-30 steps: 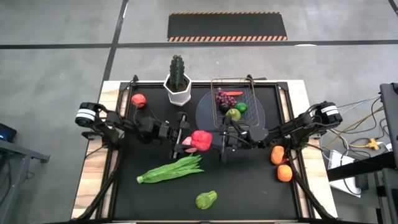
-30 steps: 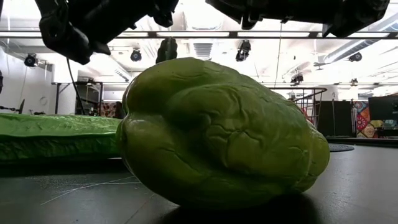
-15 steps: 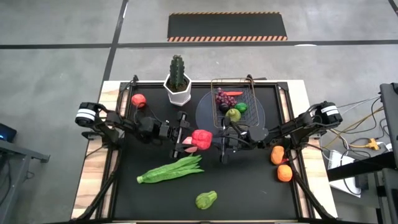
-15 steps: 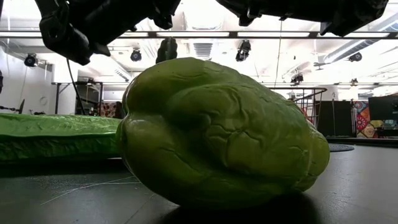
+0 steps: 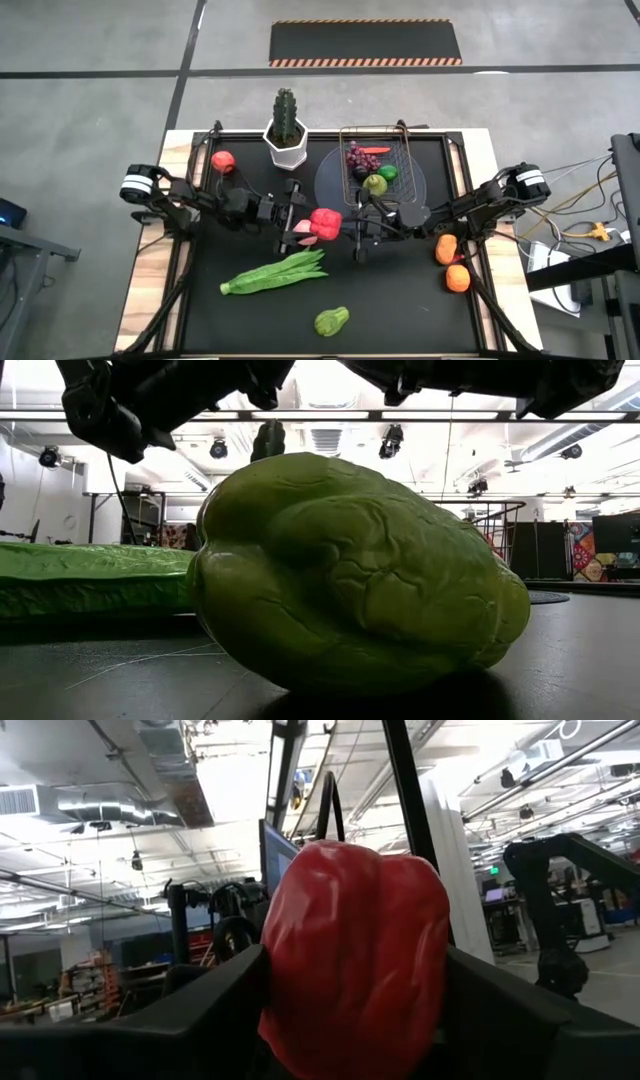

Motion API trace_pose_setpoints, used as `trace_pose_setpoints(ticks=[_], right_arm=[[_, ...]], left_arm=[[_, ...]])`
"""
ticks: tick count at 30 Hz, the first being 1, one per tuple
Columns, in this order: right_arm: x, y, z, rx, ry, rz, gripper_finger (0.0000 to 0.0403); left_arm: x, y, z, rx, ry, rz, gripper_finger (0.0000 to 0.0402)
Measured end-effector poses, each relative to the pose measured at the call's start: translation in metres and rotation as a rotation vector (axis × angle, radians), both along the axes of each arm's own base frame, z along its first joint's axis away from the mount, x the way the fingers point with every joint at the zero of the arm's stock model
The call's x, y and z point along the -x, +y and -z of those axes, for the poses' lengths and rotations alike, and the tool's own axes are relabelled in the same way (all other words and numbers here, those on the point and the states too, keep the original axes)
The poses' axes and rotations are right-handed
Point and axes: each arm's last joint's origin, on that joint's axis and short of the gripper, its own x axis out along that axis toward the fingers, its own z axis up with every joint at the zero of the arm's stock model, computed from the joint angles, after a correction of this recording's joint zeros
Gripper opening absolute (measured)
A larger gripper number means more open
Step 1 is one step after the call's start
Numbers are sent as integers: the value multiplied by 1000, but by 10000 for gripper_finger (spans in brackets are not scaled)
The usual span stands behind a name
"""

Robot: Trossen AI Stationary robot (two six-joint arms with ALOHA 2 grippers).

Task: Build produce basket
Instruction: Put the red bell pepper into the gold wire basket

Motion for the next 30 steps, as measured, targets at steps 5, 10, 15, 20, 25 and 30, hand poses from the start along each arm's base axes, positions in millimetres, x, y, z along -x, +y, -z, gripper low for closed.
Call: trace_pose_setpoints(ticks=[5, 10, 15, 20, 25, 30], right_arm=[[1, -1, 0, 4, 26, 9, 14], [6, -1, -8, -10, 48, 4, 14], [16, -3, -15, -26, 120, -1, 13], [35, -7, -30, -117, 211, 21, 13], [53, -21, -62, -255, 386, 243, 13], [68, -49, -100, -425, 637, 532, 13]], left_arm=[[1, 1, 3, 4, 21, -23, 309], [6, 6, 7, 0, 40, -45, 329], [13, 11, 13, -13, 56, -70, 331], [23, 16, 20, -7, 78, -100, 331], [31, 20, 26, 24, 102, -182, 331], [33, 23, 24, 52, 97, -245, 331]])
